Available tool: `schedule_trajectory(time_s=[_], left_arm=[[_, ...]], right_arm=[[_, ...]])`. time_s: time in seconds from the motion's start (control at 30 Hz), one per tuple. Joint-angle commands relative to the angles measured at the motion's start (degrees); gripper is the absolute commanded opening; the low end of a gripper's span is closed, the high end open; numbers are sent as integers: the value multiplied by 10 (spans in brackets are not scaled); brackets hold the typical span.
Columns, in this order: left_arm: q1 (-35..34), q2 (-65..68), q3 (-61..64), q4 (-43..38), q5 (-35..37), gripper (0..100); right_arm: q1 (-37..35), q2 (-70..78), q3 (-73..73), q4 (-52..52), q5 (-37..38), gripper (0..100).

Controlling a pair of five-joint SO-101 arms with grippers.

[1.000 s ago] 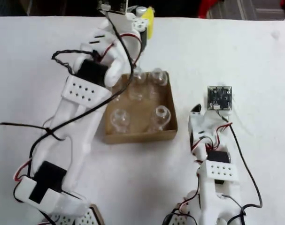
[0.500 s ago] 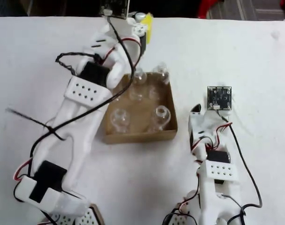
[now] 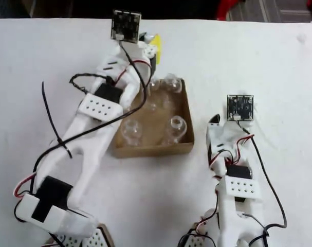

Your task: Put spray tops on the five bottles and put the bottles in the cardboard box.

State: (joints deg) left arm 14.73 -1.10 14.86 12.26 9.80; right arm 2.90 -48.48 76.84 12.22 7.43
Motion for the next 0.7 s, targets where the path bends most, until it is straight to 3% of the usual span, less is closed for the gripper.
schedule_trajectory(time_s=[0.0, 0.3, 0.67], left_arm=[[-6, -12, 18, -40, -5, 24], [20, -131, 168, -135, -6, 24], [22, -134, 278, -273, -41, 24]], right_arm=[[4, 0, -4, -13, 7, 183], [4, 0, -4, -13, 7, 183], [4, 0, -4, -10, 7, 183]])
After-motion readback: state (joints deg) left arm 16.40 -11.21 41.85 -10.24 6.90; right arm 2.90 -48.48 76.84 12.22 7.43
